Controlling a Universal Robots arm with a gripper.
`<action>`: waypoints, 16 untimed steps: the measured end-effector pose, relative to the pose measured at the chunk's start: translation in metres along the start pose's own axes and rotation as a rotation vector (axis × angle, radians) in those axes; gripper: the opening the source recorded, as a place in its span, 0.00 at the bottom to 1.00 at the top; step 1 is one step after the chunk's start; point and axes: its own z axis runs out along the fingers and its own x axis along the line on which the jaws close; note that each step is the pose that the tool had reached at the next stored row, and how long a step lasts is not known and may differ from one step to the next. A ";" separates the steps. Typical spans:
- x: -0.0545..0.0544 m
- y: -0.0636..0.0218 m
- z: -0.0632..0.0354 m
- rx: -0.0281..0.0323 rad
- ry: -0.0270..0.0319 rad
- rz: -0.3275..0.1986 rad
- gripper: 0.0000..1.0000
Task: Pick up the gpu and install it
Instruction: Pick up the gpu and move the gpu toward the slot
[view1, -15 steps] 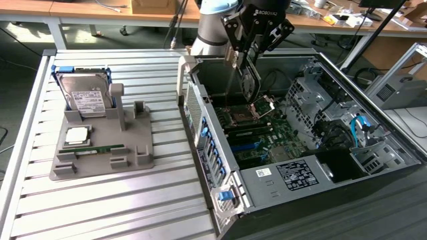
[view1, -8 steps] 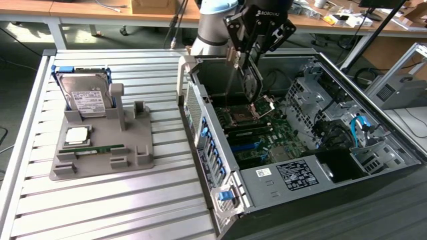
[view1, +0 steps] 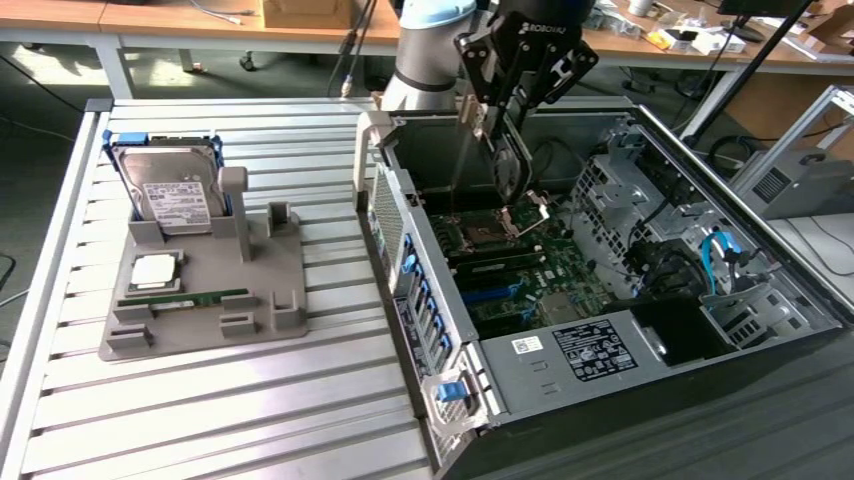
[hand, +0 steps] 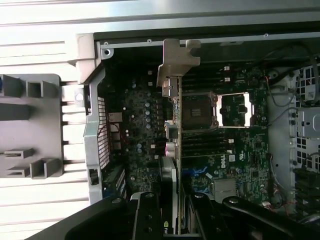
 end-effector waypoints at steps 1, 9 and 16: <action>-0.001 0.0001 0.0001 0.0000 0.0000 0.000 0.27; -0.006 0.0003 0.0012 0.0001 0.0000 0.000 0.27; -0.009 0.0005 0.0020 0.0003 0.0000 0.000 0.27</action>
